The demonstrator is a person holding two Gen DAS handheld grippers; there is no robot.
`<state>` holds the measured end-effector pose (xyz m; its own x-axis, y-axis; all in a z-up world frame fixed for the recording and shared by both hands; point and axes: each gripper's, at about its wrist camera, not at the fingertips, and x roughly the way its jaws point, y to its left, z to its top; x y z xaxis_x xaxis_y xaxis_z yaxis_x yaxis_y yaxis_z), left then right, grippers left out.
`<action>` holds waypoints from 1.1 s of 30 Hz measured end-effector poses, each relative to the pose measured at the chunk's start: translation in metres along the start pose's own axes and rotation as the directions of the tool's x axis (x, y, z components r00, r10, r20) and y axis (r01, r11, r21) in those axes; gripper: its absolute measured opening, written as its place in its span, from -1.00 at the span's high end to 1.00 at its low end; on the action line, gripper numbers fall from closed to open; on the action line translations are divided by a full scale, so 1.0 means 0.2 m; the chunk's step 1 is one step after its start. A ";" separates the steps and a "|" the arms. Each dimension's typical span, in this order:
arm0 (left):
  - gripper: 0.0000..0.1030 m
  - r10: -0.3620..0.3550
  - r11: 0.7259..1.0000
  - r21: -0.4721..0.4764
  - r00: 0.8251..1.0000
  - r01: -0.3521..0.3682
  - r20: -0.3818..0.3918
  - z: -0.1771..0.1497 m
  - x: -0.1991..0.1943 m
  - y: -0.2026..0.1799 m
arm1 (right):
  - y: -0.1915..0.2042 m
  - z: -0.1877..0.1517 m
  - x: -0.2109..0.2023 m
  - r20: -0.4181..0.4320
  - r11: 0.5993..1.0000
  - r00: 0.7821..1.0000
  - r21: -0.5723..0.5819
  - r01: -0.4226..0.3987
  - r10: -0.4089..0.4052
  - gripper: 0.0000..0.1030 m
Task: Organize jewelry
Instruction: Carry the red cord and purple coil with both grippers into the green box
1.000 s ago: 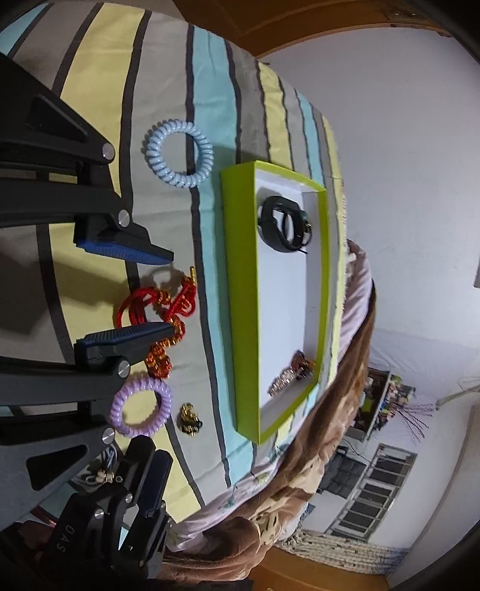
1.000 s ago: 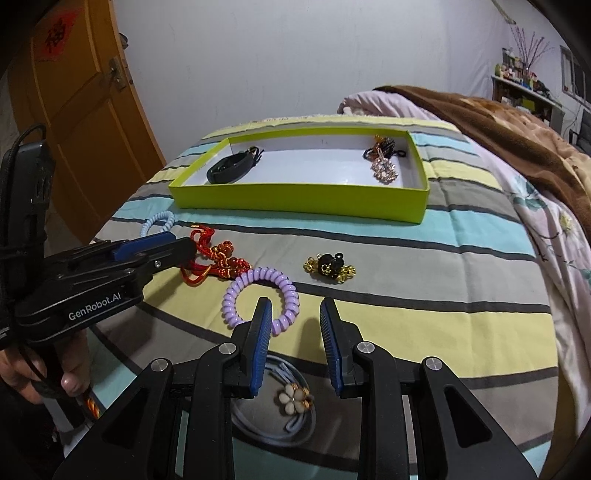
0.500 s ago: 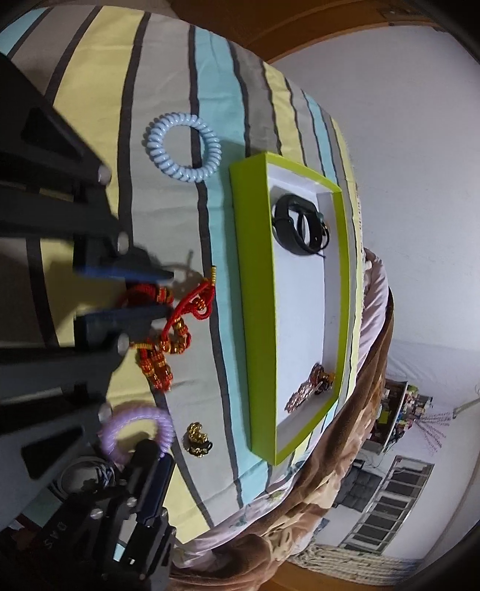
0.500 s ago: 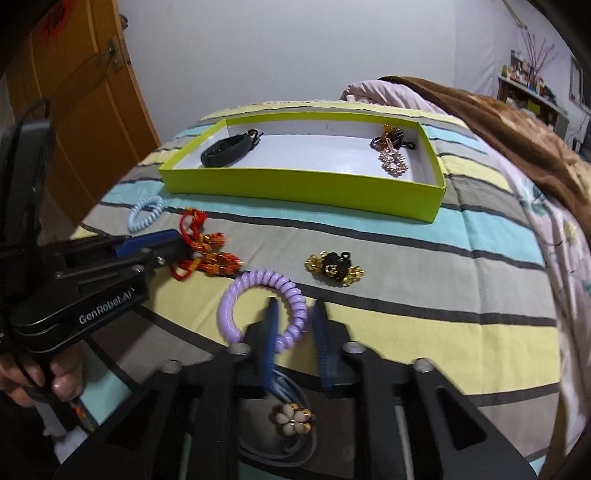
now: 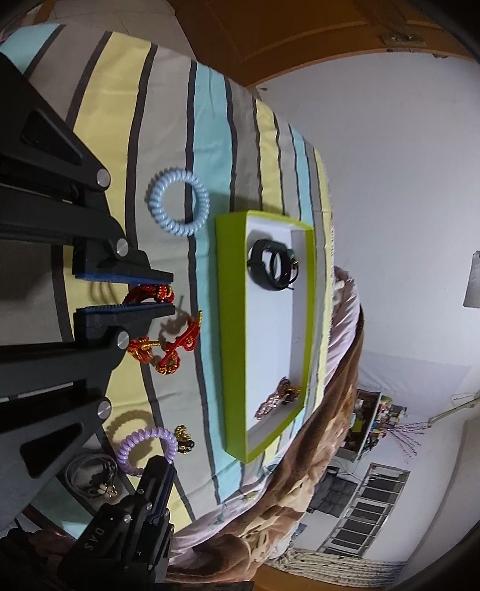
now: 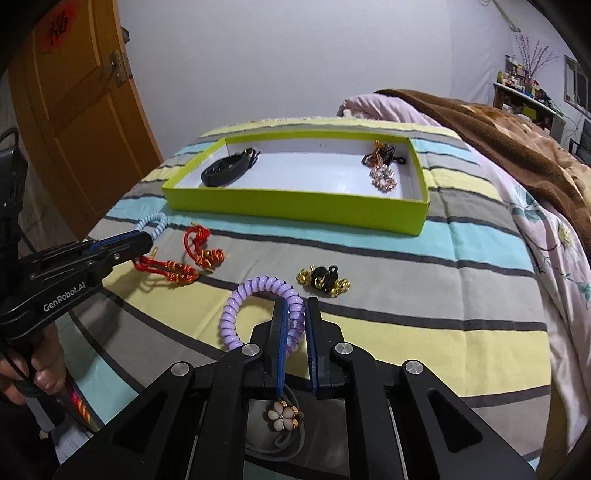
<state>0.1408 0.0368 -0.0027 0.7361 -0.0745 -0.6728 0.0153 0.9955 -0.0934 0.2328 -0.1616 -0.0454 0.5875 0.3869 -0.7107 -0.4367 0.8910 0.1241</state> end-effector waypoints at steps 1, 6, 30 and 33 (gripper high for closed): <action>0.81 -0.002 1.000 -0.002 1.000 0.002 0.004 0.00 -0.01 0.00 | 0.00 0.00 -0.01 0.008 1.000 1.000 0.001 0.001 -0.001 0.82; 0.81 -0.012 1.000 0.000 0.999 0.012 0.038 0.02 -0.08 -0.01 | 0.00 0.02 -0.09 0.042 1.000 0.999 0.004 0.007 -0.008 0.82; 0.81 -0.035 0.999 -0.008 0.986 0.037 0.160 0.10 -0.28 -0.03 | 0.05 0.09 -0.32 0.146 0.999 0.988 -0.024 0.044 -0.040 0.82; 0.81 -0.036 0.999 -0.001 0.986 0.036 0.161 0.12 -0.26 -0.04 | 0.04 0.11 -0.31 0.147 0.999 0.988 -0.022 0.048 -0.044 0.82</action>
<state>0.1191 0.0335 0.0507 0.8347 -0.0994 -0.5417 0.0413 0.9921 -0.1184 0.2074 -0.1733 0.0155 0.7003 0.3777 -0.6057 -0.4230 0.9031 0.0742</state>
